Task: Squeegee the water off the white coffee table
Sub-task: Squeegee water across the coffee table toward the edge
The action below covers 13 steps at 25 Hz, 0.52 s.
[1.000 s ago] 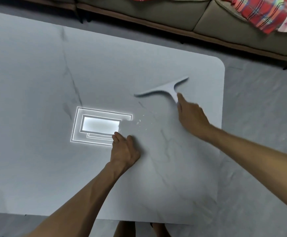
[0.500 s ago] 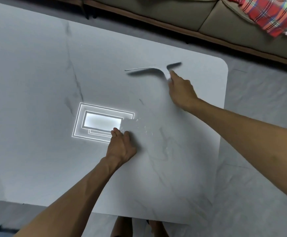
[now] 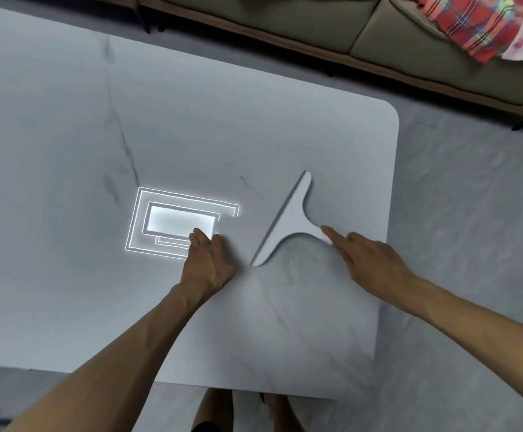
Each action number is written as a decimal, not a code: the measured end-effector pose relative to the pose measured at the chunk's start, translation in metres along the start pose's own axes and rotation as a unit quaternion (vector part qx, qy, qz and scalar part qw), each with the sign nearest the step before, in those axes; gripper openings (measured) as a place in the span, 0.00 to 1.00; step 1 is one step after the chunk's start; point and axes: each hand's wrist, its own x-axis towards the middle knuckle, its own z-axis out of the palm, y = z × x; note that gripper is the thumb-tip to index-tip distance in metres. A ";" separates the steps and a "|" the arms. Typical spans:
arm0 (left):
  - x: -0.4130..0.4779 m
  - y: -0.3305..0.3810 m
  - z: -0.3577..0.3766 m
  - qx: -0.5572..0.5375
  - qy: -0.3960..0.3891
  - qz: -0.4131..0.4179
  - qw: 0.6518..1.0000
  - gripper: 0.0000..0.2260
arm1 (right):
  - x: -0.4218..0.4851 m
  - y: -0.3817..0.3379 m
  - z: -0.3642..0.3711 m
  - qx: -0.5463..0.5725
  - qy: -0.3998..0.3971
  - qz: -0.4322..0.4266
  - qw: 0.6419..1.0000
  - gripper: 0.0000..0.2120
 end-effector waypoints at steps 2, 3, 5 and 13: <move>-0.001 0.005 0.002 -0.003 0.001 -0.006 1.000 0.26 | -0.028 0.024 -0.004 -0.005 0.006 0.033 0.999 0.26; -0.001 0.007 0.002 -0.003 0.000 -0.011 1.000 0.26 | -0.035 0.031 -0.008 0.018 0.018 0.044 0.999 0.26; -0.002 0.009 0.002 -0.004 0.011 -0.020 1.000 0.23 | -0.029 0.037 -0.025 0.084 0.074 0.052 0.992 0.24; -0.002 0.030 0.022 0.048 0.030 0.081 0.995 0.16 | 0.147 0.010 -0.111 0.295 0.153 0.222 0.917 0.28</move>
